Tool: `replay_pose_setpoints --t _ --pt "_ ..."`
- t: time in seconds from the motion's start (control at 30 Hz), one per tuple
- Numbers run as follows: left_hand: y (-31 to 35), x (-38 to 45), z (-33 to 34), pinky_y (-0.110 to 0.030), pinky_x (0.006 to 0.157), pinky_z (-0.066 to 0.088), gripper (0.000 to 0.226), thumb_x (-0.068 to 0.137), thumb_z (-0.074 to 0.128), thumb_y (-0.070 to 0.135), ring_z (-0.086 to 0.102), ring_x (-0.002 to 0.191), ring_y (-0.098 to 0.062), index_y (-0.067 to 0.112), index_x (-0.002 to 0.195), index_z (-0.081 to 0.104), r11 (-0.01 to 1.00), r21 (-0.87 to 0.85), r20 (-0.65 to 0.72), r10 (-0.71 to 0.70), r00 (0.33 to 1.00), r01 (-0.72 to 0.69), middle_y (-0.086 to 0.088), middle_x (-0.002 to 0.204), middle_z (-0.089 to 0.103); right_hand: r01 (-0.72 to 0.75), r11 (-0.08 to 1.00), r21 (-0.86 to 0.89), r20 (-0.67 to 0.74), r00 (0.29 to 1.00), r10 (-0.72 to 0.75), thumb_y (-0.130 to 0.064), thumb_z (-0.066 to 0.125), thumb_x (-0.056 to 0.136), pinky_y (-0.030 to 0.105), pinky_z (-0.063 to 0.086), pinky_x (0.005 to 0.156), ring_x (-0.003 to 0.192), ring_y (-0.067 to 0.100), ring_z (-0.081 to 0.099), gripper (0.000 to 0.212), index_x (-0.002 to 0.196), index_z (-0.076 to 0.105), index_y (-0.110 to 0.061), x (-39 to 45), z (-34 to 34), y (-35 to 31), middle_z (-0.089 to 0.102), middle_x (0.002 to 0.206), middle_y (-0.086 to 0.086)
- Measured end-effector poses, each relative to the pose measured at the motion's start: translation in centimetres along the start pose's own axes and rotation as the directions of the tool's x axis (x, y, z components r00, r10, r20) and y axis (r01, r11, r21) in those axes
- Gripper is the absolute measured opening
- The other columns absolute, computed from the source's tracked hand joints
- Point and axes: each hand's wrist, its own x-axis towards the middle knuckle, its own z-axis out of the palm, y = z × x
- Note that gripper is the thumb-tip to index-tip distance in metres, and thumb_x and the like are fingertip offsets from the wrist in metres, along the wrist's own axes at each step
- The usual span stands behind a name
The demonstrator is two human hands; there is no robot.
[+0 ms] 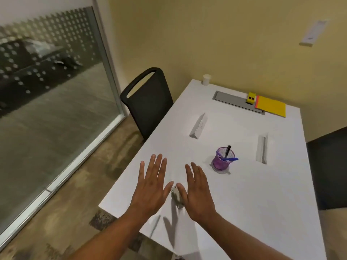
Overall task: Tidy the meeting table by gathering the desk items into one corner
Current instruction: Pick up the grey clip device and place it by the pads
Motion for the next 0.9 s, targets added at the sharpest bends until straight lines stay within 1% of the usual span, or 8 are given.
replay_pose_setpoints --t 0.1,0.2,0.23,0.37,0.47,0.57,0.73,0.9 --pt "0.1 2.4 1.7 -0.063 0.130 0.013 0.084 0.105 0.033 0.067 0.006 0.164 -0.034 0.016 0.169 0.014 0.998 -0.042 0.058 0.045 0.997 -0.042 -0.010 0.178 0.004 -0.043 0.998 0.050 0.024 0.999 0.042 -0.074 0.014 0.099 0.037 0.004 0.133 0.163 0.016 -0.006 0.079 0.167 -0.003 -0.037 1.5 0.5 1.2 -0.012 0.176 -0.010" --pt "0.3 3.7 3.9 -0.046 0.132 -0.004 0.081 0.105 0.020 0.068 -0.008 0.165 -0.023 0.026 0.169 -0.008 0.980 -0.193 0.169 0.076 0.983 -0.042 0.001 0.177 -0.015 -0.123 0.984 0.127 0.055 0.992 0.117 -0.066 0.019 0.103 0.037 0.017 0.131 0.163 0.020 0.008 0.076 0.168 0.009 -0.029 1.7 1.2 2.6 0.005 0.177 -0.001" --pt "0.2 4.0 4.6 -0.040 0.131 -0.003 0.079 0.106 0.021 0.068 -0.005 0.166 -0.020 0.029 0.169 -0.008 0.963 -0.268 0.220 0.077 0.972 -0.015 0.004 0.178 -0.012 -0.158 0.974 0.161 0.068 0.987 0.149 -0.062 0.024 0.105 0.037 0.021 0.130 0.162 0.021 0.012 0.072 0.167 0.013 -0.026 1.6 1.7 3.1 0.011 0.176 0.002" --pt "-1.1 5.6 7.2 -0.037 0.129 0.022 0.070 0.109 0.031 0.061 0.016 0.164 -0.018 0.031 0.169 0.011 0.899 -0.432 0.388 0.108 0.915 0.077 0.005 0.178 0.013 -0.285 0.942 0.175 0.166 0.952 0.257 -0.044 0.039 0.111 0.035 0.031 0.124 0.155 0.024 0.030 0.058 0.163 0.030 -0.020 0.8 4.8 4.5 0.031 0.168 0.004" --pt "-2.2 6.8 9.4 -0.035 0.127 0.026 0.064 0.111 0.039 0.052 0.026 0.160 -0.018 0.026 0.167 0.024 0.865 -0.484 0.481 0.137 0.866 0.132 0.003 0.174 0.025 -0.362 0.920 0.148 0.264 0.911 0.316 -0.035 0.045 0.109 0.036 0.035 0.120 0.146 0.029 0.039 0.053 0.157 0.040 -0.014 0.4 7.0 4.5 0.043 0.158 0.007" --pt "-2.9 8.0 11.2 -0.035 0.124 0.032 0.058 0.111 0.046 0.042 0.038 0.154 -0.021 0.020 0.163 0.036 0.842 -0.513 0.577 0.195 0.793 0.167 -0.002 0.168 0.038 -0.458 0.878 0.138 0.324 0.859 0.397 -0.034 0.055 0.099 0.036 0.039 0.110 0.138 0.030 0.043 0.058 0.153 0.044 -0.015 0.6 8.7 3.4 0.048 0.150 0.006" --pt "-3.2 9.4 12.6 -0.036 0.115 0.044 0.048 0.109 0.052 0.032 0.055 0.138 -0.024 0.015 0.155 0.049 0.812 -0.547 0.615 0.227 0.755 0.201 -0.006 0.153 0.055 -0.547 0.826 0.134 0.314 0.814 0.488 -0.039 0.066 0.089 0.037 0.048 0.096 0.127 0.026 0.045 0.057 0.140 0.053 -0.017 1.4 11.0 1.1 0.054 0.135 0.003" --pt "-3.0 9.9 12.9 -0.030 0.099 0.046 0.036 0.105 0.056 0.023 0.063 0.121 -0.023 0.017 0.140 0.064 0.768 -0.585 0.630 0.229 0.742 0.259 -0.006 0.133 0.064 -0.632 0.766 0.116 0.245 0.766 0.595 -0.037 0.069 0.090 0.039 0.049 0.079 0.107 0.026 0.048 0.036 0.116 0.059 -0.015 2.9 12.1 0.5 0.055 0.114 0.004"
